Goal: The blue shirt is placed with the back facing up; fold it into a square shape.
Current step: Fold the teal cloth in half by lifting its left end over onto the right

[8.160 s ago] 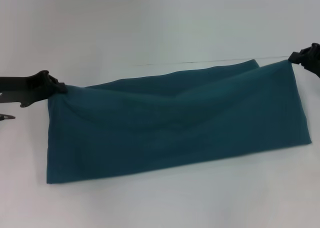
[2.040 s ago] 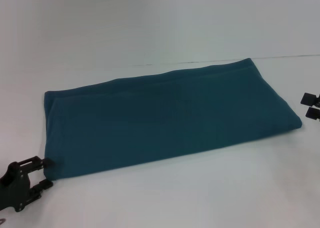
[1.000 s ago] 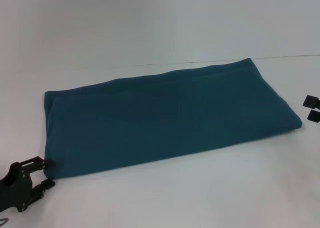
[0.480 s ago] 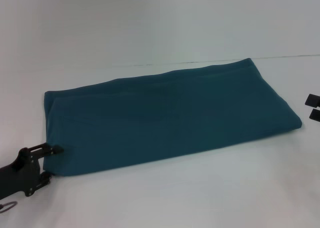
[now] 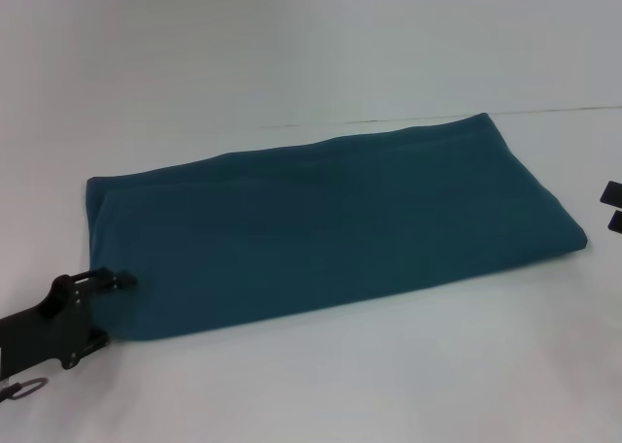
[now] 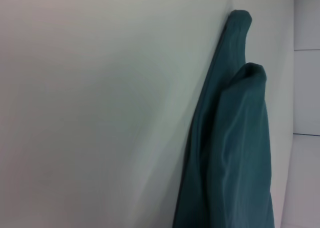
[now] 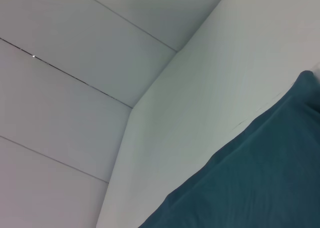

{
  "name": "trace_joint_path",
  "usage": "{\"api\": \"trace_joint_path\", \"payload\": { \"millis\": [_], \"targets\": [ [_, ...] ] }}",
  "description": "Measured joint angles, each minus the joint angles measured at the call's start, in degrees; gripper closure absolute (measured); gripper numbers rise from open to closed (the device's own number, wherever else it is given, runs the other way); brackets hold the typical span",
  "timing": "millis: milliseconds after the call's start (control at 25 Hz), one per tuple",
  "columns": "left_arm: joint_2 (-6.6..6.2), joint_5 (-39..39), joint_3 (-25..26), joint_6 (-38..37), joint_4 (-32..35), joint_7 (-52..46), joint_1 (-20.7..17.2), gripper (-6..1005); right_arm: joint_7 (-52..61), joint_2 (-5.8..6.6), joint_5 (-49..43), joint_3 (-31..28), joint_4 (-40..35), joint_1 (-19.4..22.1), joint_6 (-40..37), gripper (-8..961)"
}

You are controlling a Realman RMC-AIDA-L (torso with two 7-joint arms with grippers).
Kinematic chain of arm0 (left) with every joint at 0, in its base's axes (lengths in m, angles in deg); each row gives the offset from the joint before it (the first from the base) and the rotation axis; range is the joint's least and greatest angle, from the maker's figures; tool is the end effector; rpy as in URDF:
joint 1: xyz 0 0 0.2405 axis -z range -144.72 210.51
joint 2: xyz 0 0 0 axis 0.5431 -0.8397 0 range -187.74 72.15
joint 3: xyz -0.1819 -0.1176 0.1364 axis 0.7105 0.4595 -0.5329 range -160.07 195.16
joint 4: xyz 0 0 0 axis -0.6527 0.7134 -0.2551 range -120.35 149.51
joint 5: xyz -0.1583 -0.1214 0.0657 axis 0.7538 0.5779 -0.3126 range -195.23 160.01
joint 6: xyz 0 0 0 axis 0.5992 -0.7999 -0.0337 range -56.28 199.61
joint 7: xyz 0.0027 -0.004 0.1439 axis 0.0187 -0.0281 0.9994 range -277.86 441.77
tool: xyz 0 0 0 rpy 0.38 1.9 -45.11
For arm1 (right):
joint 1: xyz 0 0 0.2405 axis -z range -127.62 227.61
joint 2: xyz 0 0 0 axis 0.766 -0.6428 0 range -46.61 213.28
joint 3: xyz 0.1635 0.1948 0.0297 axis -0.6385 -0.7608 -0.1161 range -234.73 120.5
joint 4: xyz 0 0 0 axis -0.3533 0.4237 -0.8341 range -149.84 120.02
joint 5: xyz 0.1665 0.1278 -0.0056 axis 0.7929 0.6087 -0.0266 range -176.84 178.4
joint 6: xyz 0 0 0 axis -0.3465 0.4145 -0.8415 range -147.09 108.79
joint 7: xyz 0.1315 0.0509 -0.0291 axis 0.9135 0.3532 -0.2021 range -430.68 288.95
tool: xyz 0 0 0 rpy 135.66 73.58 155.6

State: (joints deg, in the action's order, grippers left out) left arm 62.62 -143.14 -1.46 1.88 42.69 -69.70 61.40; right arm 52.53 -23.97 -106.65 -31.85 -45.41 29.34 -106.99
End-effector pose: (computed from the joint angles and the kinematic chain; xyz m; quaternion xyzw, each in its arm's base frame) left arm -0.3442 0.3249 -0.0114 -0.4507 -0.8222 -0.3294 0.1112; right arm 0.3613 0.3017 0.1090 -0.6626 0.6211 0.3778 0.1802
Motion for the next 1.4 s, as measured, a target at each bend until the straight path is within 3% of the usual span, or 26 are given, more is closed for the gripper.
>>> {"api": "trace_joint_path", "payload": {
  "millis": [320, 760, 960, 1200, 1400],
  "targets": [
    [0.19, 0.13, -0.08, -0.08, 0.13, 0.27, 0.46, 434, 0.0, -0.01, 0.03, -0.05, 0.0, 0.0, 0.12, 147],
    [0.08, 0.48, -0.06, -0.79, 0.45, 0.42, 0.47, 830, 0.0, -0.01, 0.02, -0.06, 0.0, 0.0, 0.3, 146],
    [-0.03, 0.64, 0.05, -2.0, 2.08, 0.95, 0.51, 890, 0.07, -0.01, 0.02, -0.38, 0.0, -0.06, 0.29, 146],
    [-1.35, 0.05, -0.74, -2.42, 3.91, 2.08, 0.61, 961, 0.42, -0.12, 0.02, -0.94, 0.04, -0.07, 0.25, 147],
    [-1.97, -0.46, -0.75, -2.87, 6.67, 2.24, -0.75, 961, 0.83, -0.3, -0.05, -1.57, 0.18, 0.09, 0.37, 146]
  ]
}}
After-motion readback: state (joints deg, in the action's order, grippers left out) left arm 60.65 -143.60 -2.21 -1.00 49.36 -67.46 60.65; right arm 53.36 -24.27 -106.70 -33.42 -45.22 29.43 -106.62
